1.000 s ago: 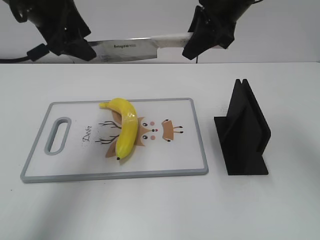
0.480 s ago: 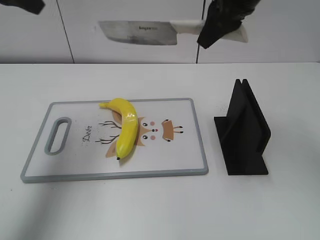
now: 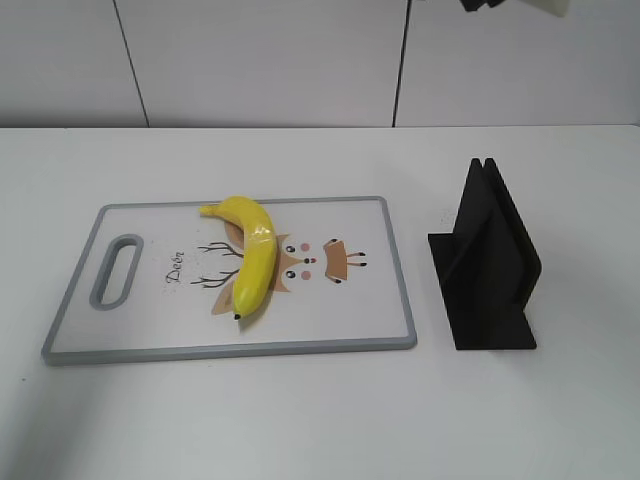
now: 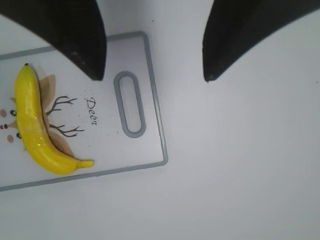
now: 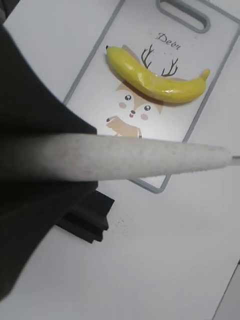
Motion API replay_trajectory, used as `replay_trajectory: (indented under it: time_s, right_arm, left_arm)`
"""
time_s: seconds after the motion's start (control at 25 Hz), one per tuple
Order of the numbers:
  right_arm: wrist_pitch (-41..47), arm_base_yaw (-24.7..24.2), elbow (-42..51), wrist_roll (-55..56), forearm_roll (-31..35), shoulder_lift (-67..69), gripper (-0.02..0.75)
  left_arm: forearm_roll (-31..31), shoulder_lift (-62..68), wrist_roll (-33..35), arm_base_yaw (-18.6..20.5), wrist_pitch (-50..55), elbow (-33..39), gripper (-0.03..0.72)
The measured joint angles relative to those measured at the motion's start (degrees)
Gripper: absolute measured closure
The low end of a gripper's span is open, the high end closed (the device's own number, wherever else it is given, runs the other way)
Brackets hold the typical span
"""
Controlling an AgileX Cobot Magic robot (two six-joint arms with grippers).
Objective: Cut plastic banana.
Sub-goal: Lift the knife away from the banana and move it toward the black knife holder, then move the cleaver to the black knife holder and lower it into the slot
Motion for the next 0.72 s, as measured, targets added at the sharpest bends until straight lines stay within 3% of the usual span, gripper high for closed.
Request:
replay_trajectory:
  time_s: [0.28,0.52,0.72]
  right_arm:
    - [-1.12,0.00,13.61,10.79,-2.37,-10.39,0.566]
    - [-10.05,0.00,28.23,23.29,-10.46,-19.54,0.566]
    - [-13.71,0.00,37.07,27.03,-10.58,-21.72,0.566]
  left_arm:
    - [2.10,-9.35,-1.42,0.07,0.01,9.19,0.123]
    - [5.05,-21.39,-2.51,0.07,0.12,21.12,0.127]
    - [5.33,-33.14,-2.94,0.07,-1.26,30.27,0.131]
